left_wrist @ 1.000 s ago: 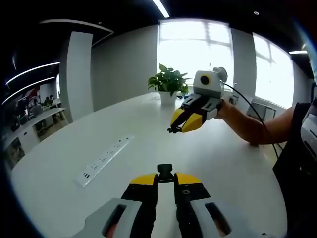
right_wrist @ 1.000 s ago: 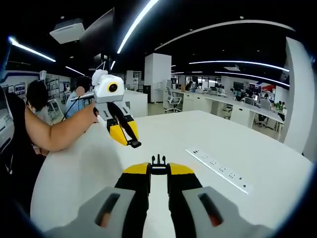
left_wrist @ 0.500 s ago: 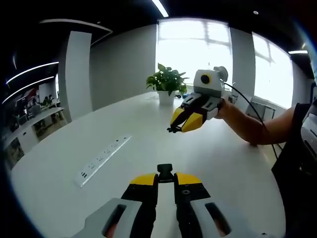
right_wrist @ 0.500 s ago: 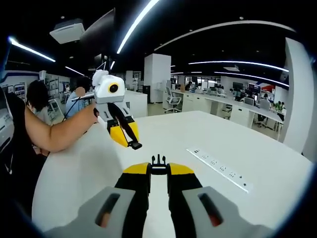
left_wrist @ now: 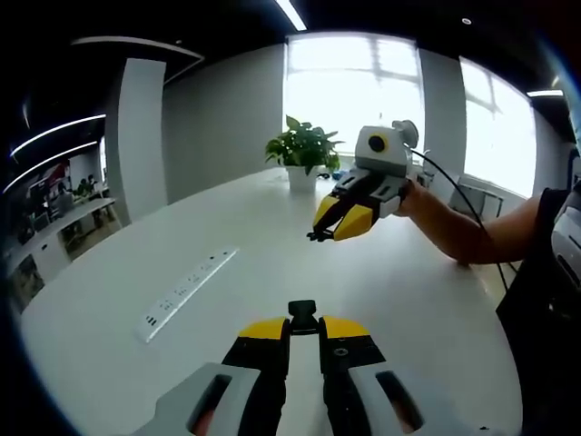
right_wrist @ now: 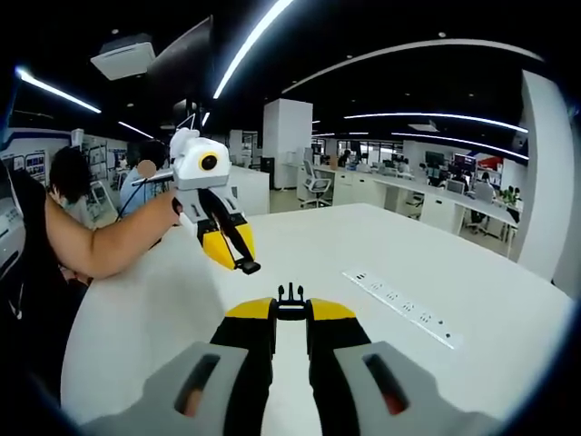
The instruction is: Snap the two parts of the plastic buckle together until the buckle closes and remains connected.
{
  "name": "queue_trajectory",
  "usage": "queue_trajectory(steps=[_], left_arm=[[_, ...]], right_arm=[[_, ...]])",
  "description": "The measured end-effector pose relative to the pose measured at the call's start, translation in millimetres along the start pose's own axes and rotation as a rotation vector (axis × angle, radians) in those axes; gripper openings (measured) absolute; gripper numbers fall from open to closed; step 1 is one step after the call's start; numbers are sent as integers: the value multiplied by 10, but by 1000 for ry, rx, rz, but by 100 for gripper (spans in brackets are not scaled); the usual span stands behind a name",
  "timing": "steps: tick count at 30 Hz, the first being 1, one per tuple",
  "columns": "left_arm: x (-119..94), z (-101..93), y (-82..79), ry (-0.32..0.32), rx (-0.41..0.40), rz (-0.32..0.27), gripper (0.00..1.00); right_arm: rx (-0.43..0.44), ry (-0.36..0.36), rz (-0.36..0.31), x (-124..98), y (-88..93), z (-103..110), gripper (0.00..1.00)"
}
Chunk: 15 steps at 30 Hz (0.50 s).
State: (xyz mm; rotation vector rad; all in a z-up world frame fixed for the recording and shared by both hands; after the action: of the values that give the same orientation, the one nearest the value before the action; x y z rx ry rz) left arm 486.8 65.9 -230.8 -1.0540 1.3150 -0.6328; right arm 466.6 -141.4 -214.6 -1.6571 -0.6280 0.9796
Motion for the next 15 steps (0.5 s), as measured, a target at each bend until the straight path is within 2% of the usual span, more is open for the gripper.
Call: queue_trajectory(steps=[10,12,15], left_arm=[[-12,-7,13,-10,0,-2,11],[5,-24,36,-11,2,6,11],[21,-43,39,-9,5,11,11]], right_arm=[[1,-5,1,-3,16,34,12],[19,-8,-11,-24,54,46,12],[13,0,7,-29,108,47,12]])
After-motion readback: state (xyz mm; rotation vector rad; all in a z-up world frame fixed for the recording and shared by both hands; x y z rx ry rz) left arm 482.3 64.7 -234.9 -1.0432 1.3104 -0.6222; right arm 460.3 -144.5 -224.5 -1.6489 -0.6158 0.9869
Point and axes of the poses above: the point that each gripper's makers call its tool centre point, and the gripper's own axes: x roughly forward along the fingers, z roughly to its left, y roughly out of its underside, the point moved 7 cm from there along -x, roughly backward along the fingers, and after that the axes turned 1 degree about -x, right-handed, at the moved point
